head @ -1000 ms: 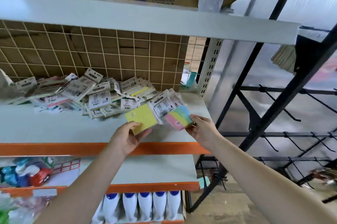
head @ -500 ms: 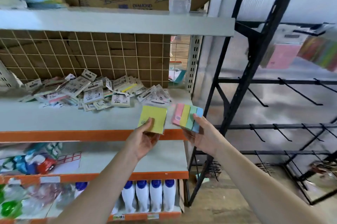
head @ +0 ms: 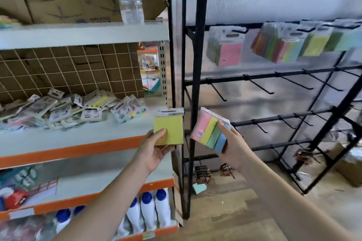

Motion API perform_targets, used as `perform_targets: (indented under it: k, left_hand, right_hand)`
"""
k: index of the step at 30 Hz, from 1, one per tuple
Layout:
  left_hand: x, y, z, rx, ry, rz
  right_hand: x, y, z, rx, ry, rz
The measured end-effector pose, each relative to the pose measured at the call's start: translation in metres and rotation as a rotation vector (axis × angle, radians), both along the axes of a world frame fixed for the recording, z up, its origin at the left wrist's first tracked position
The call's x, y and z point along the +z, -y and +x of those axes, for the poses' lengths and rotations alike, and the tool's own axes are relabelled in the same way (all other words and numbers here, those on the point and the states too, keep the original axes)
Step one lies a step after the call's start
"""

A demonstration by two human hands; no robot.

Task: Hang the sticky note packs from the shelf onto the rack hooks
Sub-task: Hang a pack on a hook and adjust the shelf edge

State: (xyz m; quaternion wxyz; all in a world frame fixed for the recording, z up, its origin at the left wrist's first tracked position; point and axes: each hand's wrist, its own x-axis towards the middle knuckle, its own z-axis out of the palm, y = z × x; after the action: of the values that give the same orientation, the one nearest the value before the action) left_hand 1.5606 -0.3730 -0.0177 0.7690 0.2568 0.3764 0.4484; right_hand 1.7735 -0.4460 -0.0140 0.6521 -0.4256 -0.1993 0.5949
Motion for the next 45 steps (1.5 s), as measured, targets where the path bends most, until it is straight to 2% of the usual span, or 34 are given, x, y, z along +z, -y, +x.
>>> perform_targets:
  k: [10, 16, 24, 30, 36, 38, 45]
  left_hand:
    - [0.033, 0.027, 0.105, -0.121, -0.071, 0.081]
    - [0.057, 0.028, 0.161, -0.214, -0.170, 0.309]
    - [0.069, 0.010, 0.246, -0.334, -0.188, 0.479]
    - [0.085, -0.021, 0.308, -0.361, -0.129, 0.576]
    - [0.109, -0.060, 0.346, -0.363, -0.029, 0.553]
    - [0.117, -0.068, 0.352, -0.394, 0.007, 0.609]
    - [0.140, -0.079, 0.374, -0.483, -0.050, 0.910]
  right_hand:
    - [0.031, 0.055, 0.072, -0.311, 0.103, 0.011]
    - [0.055, 0.074, 0.117, -0.402, 0.225, 0.025]
    - [0.076, 0.075, 0.184, -0.573, 0.425, -0.053]
    - [0.102, 0.059, 0.243, -0.612, 0.672, -0.030]
    - [0.126, 0.021, 0.284, -0.700, 0.738, -0.031]
    - [0.133, 0.007, 0.289, -0.733, 0.768, -0.002]
    - [0.152, -0.046, 0.299, -0.836, 0.965, 0.148]
